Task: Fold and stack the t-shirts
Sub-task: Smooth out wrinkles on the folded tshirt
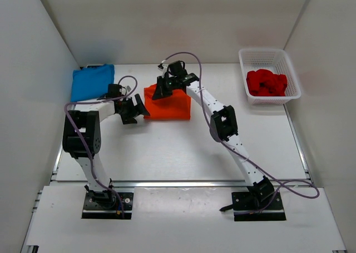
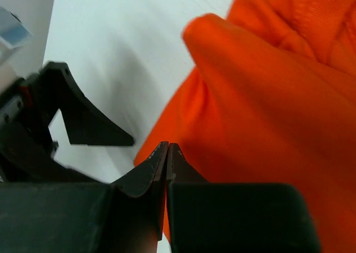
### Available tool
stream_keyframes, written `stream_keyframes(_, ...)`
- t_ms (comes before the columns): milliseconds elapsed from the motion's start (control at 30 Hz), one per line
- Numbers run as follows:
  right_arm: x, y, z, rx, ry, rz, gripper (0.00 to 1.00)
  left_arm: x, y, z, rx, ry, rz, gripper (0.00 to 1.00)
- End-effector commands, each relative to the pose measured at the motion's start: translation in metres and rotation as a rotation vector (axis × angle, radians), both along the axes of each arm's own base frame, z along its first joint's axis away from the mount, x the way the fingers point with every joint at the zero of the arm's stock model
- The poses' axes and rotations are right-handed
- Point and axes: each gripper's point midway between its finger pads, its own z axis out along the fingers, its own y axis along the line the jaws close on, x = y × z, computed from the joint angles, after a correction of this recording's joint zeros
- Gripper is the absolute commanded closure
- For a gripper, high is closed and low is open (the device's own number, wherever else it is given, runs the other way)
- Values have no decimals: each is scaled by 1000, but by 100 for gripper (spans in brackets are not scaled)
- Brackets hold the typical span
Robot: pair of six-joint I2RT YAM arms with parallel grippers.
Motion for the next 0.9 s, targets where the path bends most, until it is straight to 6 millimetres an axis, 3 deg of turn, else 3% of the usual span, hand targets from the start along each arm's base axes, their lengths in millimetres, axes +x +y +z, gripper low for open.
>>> stream_keyframes(0,31,-23,89,101,-165,-54,100,14,11,-13,2,10,63,3)
stream_keyframes(167,37,-30,85,90,-180,-53,100,13,-18,-23,-46,50,0,9)
stream_keyframes(367,36,-19,75,153,-169,-5,100,-6,-31,-41,-63,119,-26,35)
stream_keyframes(533,28,-1,62,194,-155,37,100,1,-28,-41,-56,112,-34,57)
stream_keyframes(600,25,6,59,205,-157,52,100,0,-28,-41,-71,125,-28,70)
stream_keyframes(633,22,13,48,200,-145,56,99,-1,-28,-43,-77,129,-26,73)
stream_keyframes(867,4,29,12,160,-73,68,100,-10,-30,-44,-174,179,4,72)
